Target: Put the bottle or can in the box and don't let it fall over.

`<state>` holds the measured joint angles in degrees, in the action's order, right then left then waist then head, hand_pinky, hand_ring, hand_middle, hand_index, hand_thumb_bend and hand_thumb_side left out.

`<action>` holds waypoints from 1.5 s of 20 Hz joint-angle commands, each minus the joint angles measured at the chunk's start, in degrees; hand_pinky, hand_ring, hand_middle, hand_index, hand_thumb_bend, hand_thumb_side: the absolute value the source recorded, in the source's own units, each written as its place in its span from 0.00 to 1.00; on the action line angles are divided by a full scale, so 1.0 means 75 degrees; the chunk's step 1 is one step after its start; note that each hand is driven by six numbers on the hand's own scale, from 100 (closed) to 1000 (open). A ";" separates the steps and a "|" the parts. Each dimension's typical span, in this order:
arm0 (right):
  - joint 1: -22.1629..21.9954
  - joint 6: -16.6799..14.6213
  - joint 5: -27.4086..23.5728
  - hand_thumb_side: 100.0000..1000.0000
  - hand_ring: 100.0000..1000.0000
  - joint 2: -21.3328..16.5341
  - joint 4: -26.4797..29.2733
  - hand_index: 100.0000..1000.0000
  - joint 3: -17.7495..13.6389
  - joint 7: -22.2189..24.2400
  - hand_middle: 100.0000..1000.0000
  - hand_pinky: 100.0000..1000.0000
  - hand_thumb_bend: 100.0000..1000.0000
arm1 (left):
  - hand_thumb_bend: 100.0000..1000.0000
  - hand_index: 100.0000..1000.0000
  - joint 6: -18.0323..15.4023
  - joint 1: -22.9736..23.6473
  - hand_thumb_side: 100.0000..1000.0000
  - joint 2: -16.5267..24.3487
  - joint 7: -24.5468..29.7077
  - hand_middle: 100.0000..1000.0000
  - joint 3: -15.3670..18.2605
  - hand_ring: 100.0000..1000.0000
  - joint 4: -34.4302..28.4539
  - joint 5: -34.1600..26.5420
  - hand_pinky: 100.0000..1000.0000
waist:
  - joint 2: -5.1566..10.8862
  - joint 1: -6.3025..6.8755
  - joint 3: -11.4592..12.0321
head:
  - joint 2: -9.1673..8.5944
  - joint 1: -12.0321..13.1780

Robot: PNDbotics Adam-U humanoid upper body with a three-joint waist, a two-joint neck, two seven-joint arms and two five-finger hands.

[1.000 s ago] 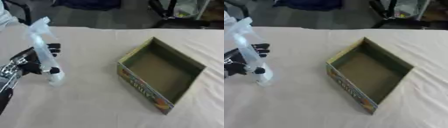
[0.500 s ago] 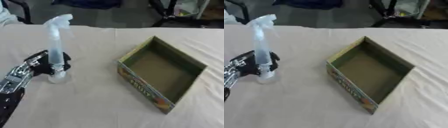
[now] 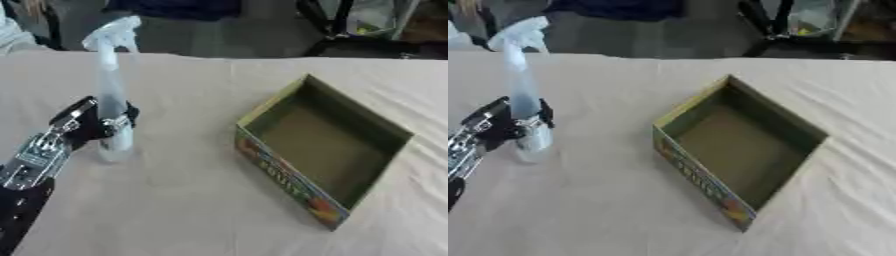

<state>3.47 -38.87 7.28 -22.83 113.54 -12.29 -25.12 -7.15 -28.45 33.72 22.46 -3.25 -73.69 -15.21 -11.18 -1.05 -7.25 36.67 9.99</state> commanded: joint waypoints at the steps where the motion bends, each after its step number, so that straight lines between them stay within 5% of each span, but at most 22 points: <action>1: 0.0031 -0.0030 -0.0056 0.63 0.92 -0.0108 0.0140 0.83 -0.0031 0.0013 0.80 1.00 0.00 | 0.00 0.10 -0.0248 -0.0327 0.15 0.0079 -0.0186 0.31 0.0025 0.33 -0.0545 -0.0252 0.61 | 0.0129 0.0017 -0.0006 | -0.0059 0.0013; 4: 0.0031 -0.0022 -0.0099 0.63 0.92 -0.0123 0.0140 0.83 -0.0037 -0.0011 0.80 1.00 0.00 | 0.00 0.09 -0.0340 -0.0540 0.15 0.0049 -0.0035 0.29 -0.0211 0.31 -0.1061 -0.0358 1.00 | 0.0152 0.0029 -0.0018 | -0.0048 0.0022; 10: 0.0015 0.0021 -0.0180 0.65 0.93 -0.0140 0.0140 0.84 -0.0085 -0.0077 0.79 1.00 0.00 | 0.00 0.09 0.0080 -0.1040 0.22 -0.0425 0.0526 0.28 -0.0476 0.31 -0.1937 -0.0847 1.00 | 0.0197 0.0039 -0.0036 | -0.0008 0.0001; 20: 0.0141 0.0509 -0.0781 0.66 1.00 -0.0028 0.0140 0.91 -0.0527 -0.0585 0.80 1.00 0.00 | 0.00 0.09 0.1194 -0.2310 0.33 -0.2142 0.0725 0.27 -0.0768 0.30 -0.1546 -0.1136 1.00 | 0.0208 0.0011 -0.0204 | -0.0006 -0.0035; 30: 0.0770 0.1464 -0.1873 0.68 1.00 0.0278 0.0140 0.97 -0.0835 -0.1454 0.78 1.00 0.00 | 0.00 0.08 0.2106 -0.3051 0.42 -0.3543 0.0106 0.27 -0.0656 0.30 -0.0877 -0.0426 1.00 | 0.0104 -0.0193 -0.0852 | -0.0190 0.0698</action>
<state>8.68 -28.46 -5.58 -19.82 113.54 -17.73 -34.93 7.99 -49.83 7.88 23.65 -8.73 -79.97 -19.15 -11.06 -2.34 -13.84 36.07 14.45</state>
